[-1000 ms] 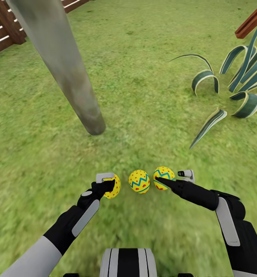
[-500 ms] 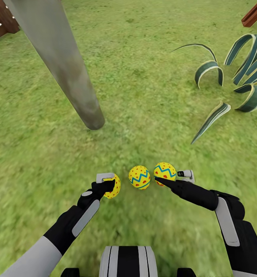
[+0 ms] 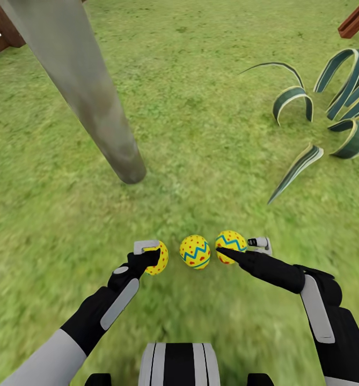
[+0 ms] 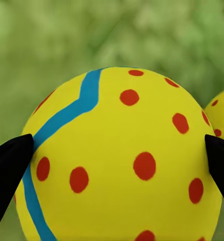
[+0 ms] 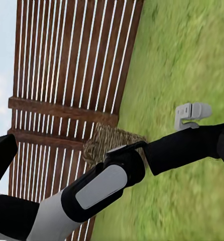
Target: Take the three Easter eggs out of the wicker basket on the lawn in the garden, then place them on the lawn next to a single tree (choose any tree) so that all three eggs are next to the same tree and none are left in the basket.
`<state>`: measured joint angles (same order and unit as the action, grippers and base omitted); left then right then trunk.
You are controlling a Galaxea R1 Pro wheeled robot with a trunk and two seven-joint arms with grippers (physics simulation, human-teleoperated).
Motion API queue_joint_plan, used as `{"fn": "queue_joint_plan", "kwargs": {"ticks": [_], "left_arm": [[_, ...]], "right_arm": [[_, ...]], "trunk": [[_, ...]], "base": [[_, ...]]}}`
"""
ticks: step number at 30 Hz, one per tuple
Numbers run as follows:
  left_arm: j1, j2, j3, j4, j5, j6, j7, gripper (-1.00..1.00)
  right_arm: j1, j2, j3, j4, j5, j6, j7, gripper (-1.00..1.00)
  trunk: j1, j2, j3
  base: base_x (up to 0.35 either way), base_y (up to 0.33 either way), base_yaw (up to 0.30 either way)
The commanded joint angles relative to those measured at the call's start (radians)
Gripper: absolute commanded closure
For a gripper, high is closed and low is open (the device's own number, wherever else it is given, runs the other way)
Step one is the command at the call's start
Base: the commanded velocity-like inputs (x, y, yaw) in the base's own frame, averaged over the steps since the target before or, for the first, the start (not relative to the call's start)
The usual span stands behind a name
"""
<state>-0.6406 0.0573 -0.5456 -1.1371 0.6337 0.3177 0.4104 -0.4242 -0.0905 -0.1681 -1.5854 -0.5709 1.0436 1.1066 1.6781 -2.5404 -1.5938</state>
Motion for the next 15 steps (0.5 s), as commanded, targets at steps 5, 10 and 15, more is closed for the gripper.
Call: {"fn": "queue_joint_plan", "kwargs": {"ticks": [5, 10, 15], "left_arm": [[-0.001, 0.001, -0.004, -0.002, 0.008, 0.001, 0.009, 1.00], [-0.001, 0.001, -0.004, -0.003, 0.008, 0.001, 0.010, 1.00], [-0.001, 0.001, -0.004, -0.002, 0.008, 0.001, 0.010, 1.00]], "right_arm": [[0.000, 0.001, -0.001, 0.000, 0.002, 0.004, 0.004, -1.00], [0.000, 0.001, -0.001, 0.000, 0.002, 0.004, 0.004, -1.00], [0.000, 0.002, -0.001, 0.000, 0.002, 0.004, 0.004, -1.00]], "trunk": [[0.000, 0.000, -0.001], [0.000, 0.000, -0.001], [0.001, -0.001, -0.008]], "base": [[0.134, 0.000, 0.000], [0.016, 0.000, 0.000], [0.002, 0.000, 0.000]]}}
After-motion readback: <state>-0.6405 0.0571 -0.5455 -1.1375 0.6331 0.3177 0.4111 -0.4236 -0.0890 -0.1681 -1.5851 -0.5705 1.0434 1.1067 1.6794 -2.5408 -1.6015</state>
